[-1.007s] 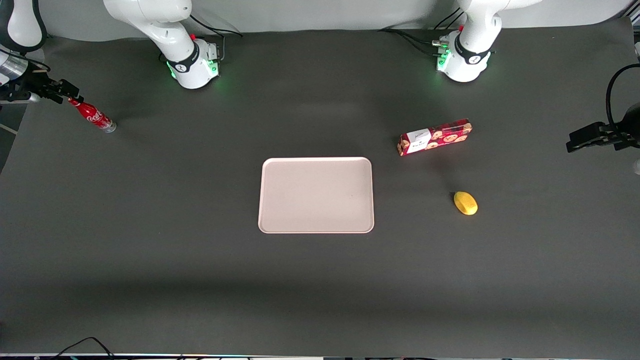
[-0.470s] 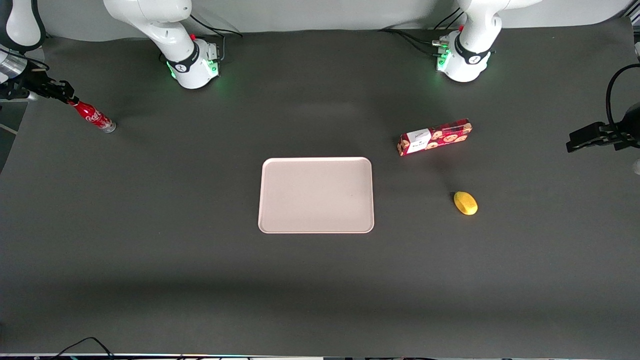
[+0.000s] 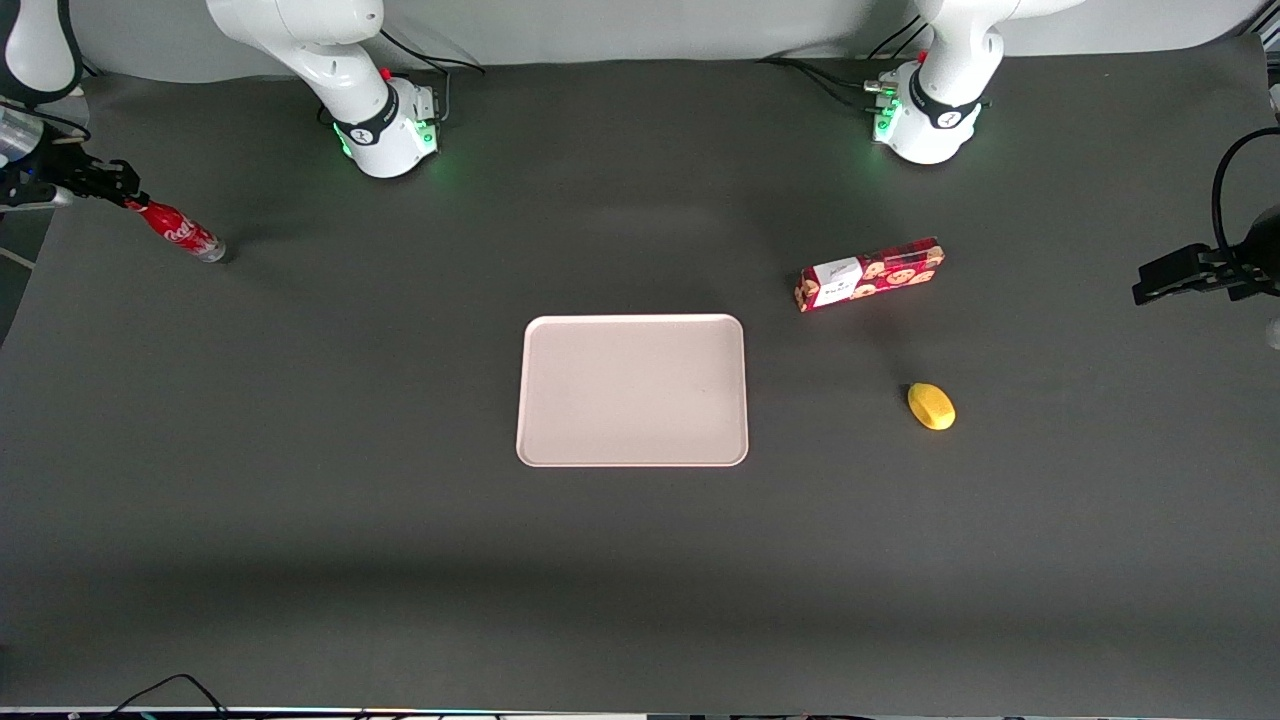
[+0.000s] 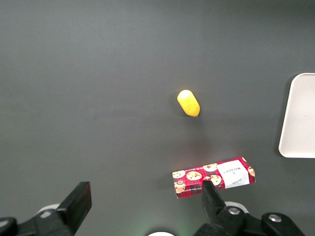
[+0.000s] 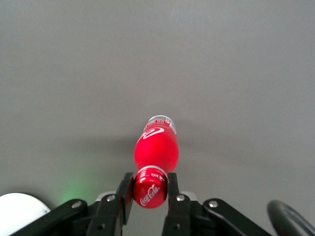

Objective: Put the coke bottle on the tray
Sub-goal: 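Lift the bottle by its cap and carry it toward the white tray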

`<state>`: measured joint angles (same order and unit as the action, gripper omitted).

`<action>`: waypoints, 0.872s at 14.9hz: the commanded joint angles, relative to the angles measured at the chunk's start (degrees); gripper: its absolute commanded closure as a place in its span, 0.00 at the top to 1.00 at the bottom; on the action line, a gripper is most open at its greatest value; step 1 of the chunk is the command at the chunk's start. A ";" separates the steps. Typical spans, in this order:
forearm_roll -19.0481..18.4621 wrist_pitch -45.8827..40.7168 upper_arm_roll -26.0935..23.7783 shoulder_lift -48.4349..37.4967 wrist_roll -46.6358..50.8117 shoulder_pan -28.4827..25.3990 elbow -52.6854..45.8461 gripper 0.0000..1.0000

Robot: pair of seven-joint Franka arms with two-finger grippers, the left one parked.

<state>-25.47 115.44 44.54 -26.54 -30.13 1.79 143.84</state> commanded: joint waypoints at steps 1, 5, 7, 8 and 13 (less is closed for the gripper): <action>6.20 -11.18 -10.68 -0.18 2.09 -0.47 -11.01 0.10; 14.99 -23.64 -23.77 4.63 5.60 -0.30 -27.07 0.10; 20.52 -30.94 -30.10 8.67 8.93 -0.12 -37.53 0.10; 21.94 -33.50 -33.17 10.43 11.91 -0.30 -41.93 0.10; 29.05 -37.48 -50.67 19.66 34.13 -0.82 -56.10 0.10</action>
<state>-1.81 80.77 0.57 -14.74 -6.54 0.78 97.39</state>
